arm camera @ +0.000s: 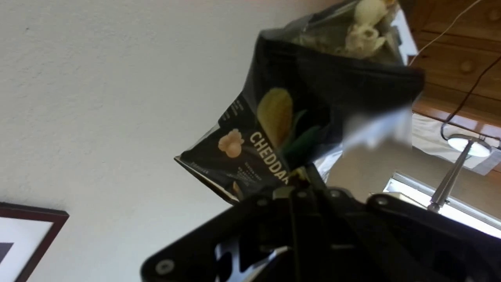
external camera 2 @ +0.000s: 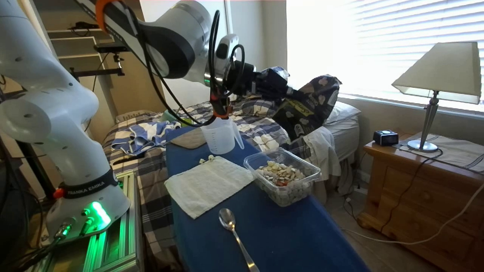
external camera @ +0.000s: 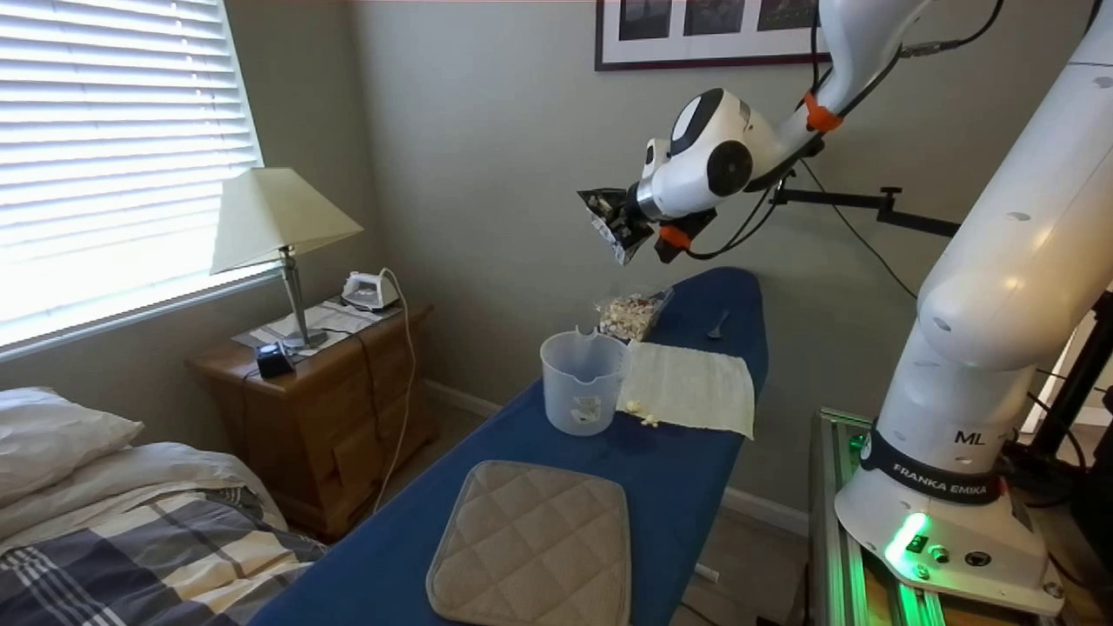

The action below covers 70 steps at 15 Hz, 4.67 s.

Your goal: Pour the contents from the black packet into the clear container.

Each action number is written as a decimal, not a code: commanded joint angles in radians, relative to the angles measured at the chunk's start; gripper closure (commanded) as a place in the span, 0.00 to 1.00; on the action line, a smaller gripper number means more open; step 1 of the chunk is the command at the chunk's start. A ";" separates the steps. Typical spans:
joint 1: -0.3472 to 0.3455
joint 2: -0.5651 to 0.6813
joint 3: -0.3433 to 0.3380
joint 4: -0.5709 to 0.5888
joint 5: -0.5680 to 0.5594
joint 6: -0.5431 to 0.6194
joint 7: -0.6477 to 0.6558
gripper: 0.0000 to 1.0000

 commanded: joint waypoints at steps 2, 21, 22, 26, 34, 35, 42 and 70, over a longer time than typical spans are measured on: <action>0.032 -0.049 -0.069 -0.066 0.010 -0.113 -0.081 1.00; 0.078 -0.024 -0.124 -0.047 0.428 -0.048 -0.296 1.00; 0.081 -0.024 -0.121 -0.040 0.491 -0.050 -0.341 1.00; 0.090 -0.027 -0.107 -0.025 0.800 -0.078 -0.561 1.00; 0.125 -0.053 -0.036 0.021 1.396 -0.256 -0.959 1.00; 0.129 -0.055 -0.024 0.036 1.455 -0.283 -0.997 1.00; 0.127 -0.103 0.054 0.067 1.754 -0.560 -1.160 1.00; 0.048 -0.193 0.060 -0.289 2.322 -0.369 -1.536 0.74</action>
